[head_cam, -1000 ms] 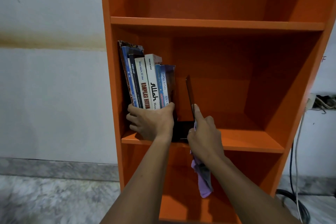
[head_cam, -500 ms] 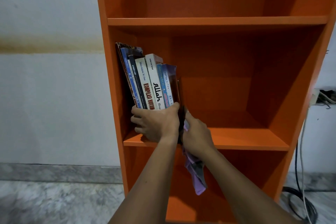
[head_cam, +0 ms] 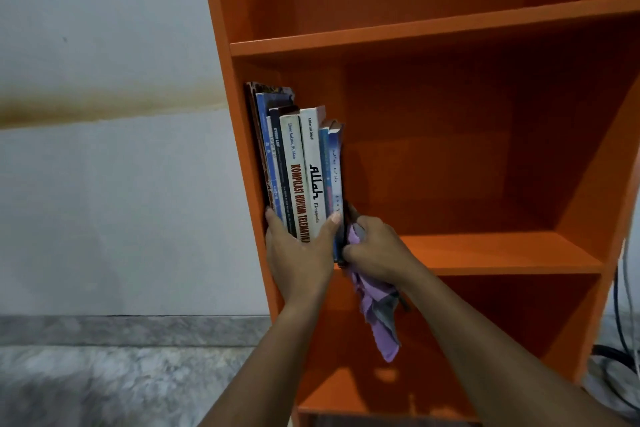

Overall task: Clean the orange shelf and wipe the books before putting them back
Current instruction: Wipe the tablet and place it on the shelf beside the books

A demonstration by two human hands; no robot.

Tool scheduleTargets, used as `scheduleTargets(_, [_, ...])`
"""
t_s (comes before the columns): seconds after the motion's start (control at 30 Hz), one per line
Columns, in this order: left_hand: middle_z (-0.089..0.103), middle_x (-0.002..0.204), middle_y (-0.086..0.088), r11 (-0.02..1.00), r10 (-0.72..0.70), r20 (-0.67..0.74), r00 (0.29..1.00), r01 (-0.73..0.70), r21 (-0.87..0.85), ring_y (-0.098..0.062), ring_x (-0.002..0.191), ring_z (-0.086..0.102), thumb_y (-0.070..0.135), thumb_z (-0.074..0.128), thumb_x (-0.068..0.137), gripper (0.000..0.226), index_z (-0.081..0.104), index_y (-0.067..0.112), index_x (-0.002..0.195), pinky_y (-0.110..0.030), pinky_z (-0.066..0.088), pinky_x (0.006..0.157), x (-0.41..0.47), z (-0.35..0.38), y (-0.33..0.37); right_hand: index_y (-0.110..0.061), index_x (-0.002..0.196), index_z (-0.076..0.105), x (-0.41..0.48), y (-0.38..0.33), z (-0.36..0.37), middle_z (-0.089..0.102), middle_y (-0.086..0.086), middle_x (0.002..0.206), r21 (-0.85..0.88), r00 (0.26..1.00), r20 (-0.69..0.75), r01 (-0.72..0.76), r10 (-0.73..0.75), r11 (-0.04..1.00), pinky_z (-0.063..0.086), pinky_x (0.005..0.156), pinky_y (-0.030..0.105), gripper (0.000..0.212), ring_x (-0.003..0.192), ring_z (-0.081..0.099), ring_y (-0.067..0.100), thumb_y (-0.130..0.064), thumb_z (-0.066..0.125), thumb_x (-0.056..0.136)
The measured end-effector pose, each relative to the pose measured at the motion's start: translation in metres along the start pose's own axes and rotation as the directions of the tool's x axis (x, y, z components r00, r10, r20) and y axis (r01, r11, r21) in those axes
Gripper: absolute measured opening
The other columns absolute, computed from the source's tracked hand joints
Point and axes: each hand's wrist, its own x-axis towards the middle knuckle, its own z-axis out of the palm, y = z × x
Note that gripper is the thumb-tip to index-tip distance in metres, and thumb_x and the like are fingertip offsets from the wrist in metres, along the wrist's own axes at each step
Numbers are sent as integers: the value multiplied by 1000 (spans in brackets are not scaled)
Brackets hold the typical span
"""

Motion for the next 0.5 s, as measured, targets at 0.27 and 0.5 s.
scheduleTargets(0.27, [63, 128, 2, 996, 1, -81, 997, 6, 85, -19, 114, 63, 51, 76, 83, 85, 40, 15, 151, -34, 58, 89, -7, -7, 6, -22, 80, 59, -2, -4, 2, 64, -8, 72, 110, 999, -13, 50, -49, 993, 43, 59, 26, 18, 64, 59, 10, -22, 73, 89])
scheduleTargets(0.5, [62, 132, 1, 984, 32, -70, 997, -19, 175, -15, 114, 61, 48, 69, 91, 77, 39, 13, 152, -34, 55, 94, -8, -7, 3, -11, 78, 58, 2, 2, 10, 68, 9, 77, 23, 993, -100, 64, -62, 998, 50, 65, 40, 28, 67, 61, 23, -31, 75, 89])
